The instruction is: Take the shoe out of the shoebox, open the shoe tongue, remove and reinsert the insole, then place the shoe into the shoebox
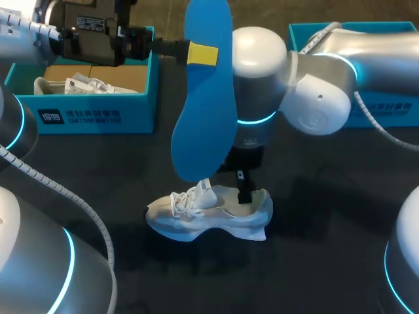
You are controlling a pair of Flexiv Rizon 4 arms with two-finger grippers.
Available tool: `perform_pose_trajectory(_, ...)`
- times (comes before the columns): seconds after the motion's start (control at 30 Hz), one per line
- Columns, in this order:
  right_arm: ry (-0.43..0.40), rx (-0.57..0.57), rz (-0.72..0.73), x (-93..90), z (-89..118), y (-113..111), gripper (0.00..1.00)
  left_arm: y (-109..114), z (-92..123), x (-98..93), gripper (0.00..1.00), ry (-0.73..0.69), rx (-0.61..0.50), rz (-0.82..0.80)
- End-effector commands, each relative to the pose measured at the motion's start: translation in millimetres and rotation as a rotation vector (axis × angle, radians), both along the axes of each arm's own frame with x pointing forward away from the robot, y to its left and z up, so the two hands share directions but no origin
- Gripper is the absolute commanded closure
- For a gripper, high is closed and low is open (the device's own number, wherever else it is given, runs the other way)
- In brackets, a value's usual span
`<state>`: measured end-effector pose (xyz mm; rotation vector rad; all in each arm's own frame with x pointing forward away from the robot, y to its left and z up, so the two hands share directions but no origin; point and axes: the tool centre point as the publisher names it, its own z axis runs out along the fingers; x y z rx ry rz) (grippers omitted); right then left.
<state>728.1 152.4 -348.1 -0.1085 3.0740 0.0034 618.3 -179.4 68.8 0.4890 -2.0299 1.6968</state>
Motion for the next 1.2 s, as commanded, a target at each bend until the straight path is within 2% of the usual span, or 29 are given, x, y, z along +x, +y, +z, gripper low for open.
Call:
perform_pose_trajectory(0.03,0.015,0.016,0.008,7.9,-20.6,7.2,0.0,-0.9,0.1,1.1,1.0,0.0,0.002,-0.002)
perform_pose_trajectory(0.23,0.032,0.044,0.014,9.9,-33.2,9.3,0.0,-0.9,0.1,1.1,1.0,0.0,0.002,-0.002)
perform_pose_trajectory(0.77,0.075,0.077,0.019,5.8,-49.4,7.7,0.0,-0.9,0.1,1.1,1.0,0.0,0.002,-0.002)
perform_pose_trajectory(0.8,0.077,0.079,0.016,5.5,-50.2,7.6,0.15,-0.9,0.1,1.1,1.0,0.0,0.002,-0.002)
perform_pose_trajectory(0.83,0.077,0.081,0.013,5.5,-50.5,7.5,0.36,-0.9,0.1,1.1,1.0,0.0,0.002,-0.002)
perform_pose_trajectory(0.87,0.077,0.083,0.011,5.5,-50.6,7.4,0.52,-0.9,0.1,1.1,1.0,0.0,0.002,-0.002)
perform_pose_trajectory(0.93,0.071,0.089,0.004,5.8,-48.8,6.6,0.59,-0.9,0.1,1.1,1.0,0.0,0.002,-0.002)
perform_pose_trajectory(1.13,0.046,0.097,-0.007,9.6,-39.5,5.5,0.58,-0.9,0.1,1.1,1.0,0.0,0.002,-0.002)
perform_pose_trajectory(1.2,0.038,0.098,-0.014,11.1,-38.6,5.7,0.68,-0.9,0.1,1.1,1.0,0.0,0.002,-0.002)
